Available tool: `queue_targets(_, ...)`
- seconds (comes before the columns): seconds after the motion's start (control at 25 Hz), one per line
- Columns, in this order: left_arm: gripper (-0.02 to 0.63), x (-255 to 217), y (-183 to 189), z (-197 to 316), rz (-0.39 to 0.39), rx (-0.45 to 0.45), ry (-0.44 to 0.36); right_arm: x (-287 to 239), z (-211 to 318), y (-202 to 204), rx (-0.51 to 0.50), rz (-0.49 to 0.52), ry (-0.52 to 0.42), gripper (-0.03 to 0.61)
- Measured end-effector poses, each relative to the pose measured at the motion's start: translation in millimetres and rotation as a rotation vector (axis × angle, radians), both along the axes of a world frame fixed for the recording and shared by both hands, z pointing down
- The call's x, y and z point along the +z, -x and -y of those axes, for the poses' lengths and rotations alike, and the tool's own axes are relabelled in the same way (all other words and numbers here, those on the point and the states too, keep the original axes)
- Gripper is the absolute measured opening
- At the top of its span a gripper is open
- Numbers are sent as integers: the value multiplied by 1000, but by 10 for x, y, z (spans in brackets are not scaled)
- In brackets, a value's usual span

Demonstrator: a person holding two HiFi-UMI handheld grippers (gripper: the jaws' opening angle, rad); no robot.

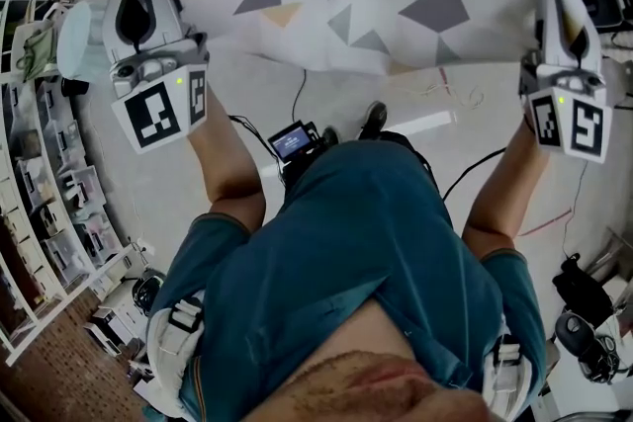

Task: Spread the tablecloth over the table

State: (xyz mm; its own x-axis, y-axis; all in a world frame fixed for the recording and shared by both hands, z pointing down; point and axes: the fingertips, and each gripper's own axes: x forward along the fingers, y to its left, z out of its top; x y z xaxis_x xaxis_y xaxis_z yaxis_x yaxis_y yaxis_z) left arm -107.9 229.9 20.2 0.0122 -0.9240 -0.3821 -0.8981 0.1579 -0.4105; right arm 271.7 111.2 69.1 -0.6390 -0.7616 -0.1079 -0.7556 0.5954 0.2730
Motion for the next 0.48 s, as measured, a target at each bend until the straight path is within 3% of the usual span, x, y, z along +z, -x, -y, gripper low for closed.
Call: queue_targets(0.48, 6, -65, -108, 262, 24, -54, 1, -11, 447, -26, -56, 23, -7, 28)
